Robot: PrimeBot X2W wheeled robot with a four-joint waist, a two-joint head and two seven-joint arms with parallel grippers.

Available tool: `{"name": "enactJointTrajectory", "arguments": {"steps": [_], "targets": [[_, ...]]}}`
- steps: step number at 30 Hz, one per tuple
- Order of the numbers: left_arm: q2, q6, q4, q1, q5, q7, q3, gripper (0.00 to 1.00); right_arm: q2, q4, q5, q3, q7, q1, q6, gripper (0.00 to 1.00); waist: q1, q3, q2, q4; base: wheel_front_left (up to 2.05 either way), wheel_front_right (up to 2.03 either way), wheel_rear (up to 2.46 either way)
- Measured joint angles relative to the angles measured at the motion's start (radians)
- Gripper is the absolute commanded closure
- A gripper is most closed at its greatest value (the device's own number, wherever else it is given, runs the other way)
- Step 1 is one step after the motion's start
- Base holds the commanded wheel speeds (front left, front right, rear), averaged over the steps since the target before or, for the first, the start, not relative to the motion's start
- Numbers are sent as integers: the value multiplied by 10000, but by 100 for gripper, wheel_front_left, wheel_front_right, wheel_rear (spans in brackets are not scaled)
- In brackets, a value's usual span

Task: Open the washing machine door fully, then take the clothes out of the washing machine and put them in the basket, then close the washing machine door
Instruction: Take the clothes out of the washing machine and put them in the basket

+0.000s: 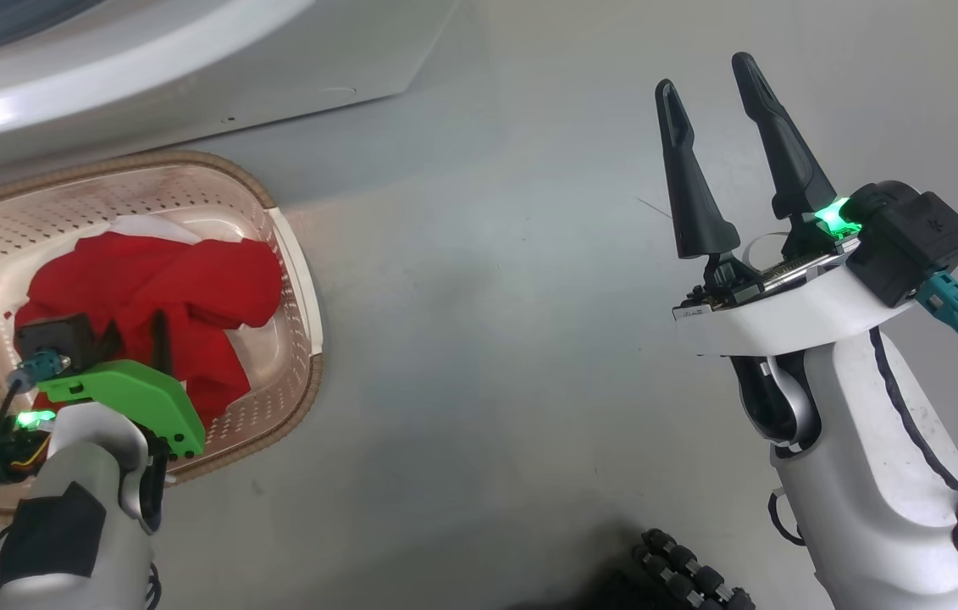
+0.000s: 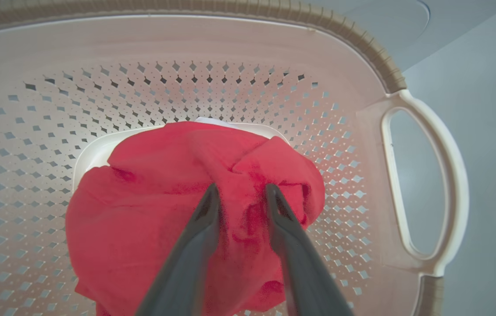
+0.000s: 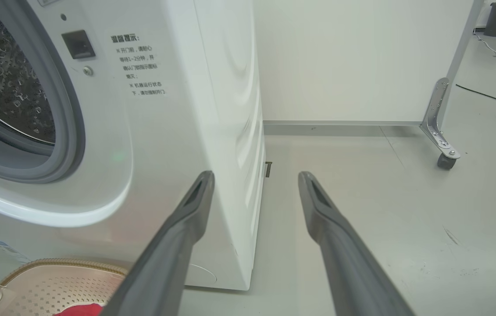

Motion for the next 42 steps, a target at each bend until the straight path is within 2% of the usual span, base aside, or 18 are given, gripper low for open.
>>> {"name": "enactJointTrajectory", "arguments": {"steps": [17, 32, 42], "targets": [[-543, -274, 422, 35, 146, -1275, -219, 0, -6, 951, -422, -221, 0, 555, 4, 0, -1, -1763, 0, 528, 0, 0, 0], [-623, -447, -1244, 706, 326, -1453, -506, 0, -6, 1615, -686, -570, 0, 1808, 15, 0, -1, -3814, 0, 1233, 0, 0, 0], [-637, -234, -3053, 1569, 821, -1455, -531, 0, -4, 1825, -717, -629, 0, 2481, 15, 0, -2, -5117, 0, 1552, 0, 0, 0]]}}
